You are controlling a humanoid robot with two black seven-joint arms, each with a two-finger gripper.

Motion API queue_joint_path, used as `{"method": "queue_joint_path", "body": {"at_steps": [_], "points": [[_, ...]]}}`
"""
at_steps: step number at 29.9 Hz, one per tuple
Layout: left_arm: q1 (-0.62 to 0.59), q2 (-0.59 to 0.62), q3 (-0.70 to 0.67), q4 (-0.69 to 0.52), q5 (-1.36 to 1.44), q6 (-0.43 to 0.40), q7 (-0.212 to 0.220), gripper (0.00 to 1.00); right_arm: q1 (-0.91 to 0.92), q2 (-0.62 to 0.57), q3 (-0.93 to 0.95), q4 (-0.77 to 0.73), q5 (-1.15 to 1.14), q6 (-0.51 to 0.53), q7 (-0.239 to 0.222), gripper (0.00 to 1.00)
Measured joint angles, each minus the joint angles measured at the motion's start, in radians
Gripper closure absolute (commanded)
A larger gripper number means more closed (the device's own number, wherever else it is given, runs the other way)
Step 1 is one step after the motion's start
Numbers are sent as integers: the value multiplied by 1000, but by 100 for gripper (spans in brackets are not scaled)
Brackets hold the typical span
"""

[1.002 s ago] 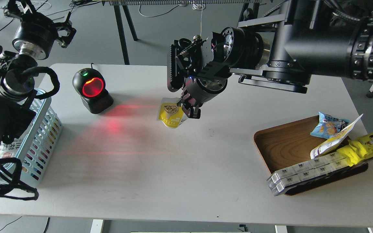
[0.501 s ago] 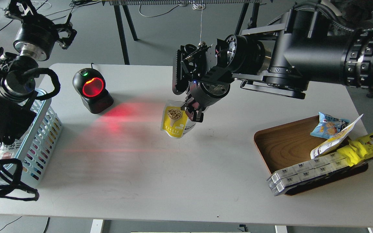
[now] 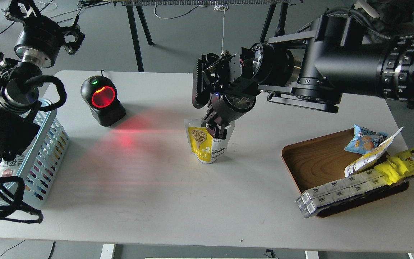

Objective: Scan snack and place in basket
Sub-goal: 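Carry the bag toward the scanner and set it upright on the table, then open the right gripper and withdraw it away from the bag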

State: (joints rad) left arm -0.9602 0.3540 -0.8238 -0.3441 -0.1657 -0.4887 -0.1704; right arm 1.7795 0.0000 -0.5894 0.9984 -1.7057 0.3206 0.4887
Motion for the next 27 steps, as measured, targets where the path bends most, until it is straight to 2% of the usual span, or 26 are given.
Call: {"method": "queue_joint_path", "body": {"at_steps": [7, 13, 15, 19, 23, 27], "points": [[0, 3, 0, -1, 0, 0, 1, 0, 38, 0, 46, 9, 54, 5, 0, 56], [-7, 6, 1, -2, 0, 0, 8, 0, 126, -5, 75, 66, 157, 15, 0, 46], [-9, 18, 2, -9, 0, 0, 15, 0, 147, -52, 86, 97, 174, 15, 0, 37], [-22, 91, 48, -83, 12, 0, 41, 1, 159, -201, 144, 175, 201, 19, 0, 7], [-88, 165, 147, -163, 56, 0, 78, 3, 145, -349, 194, 247, 309, 60, 0, 4], [-161, 183, 210, -183, 158, 0, 85, 3, 107, -465, 238, 265, 485, 96, 0, 3]]}}
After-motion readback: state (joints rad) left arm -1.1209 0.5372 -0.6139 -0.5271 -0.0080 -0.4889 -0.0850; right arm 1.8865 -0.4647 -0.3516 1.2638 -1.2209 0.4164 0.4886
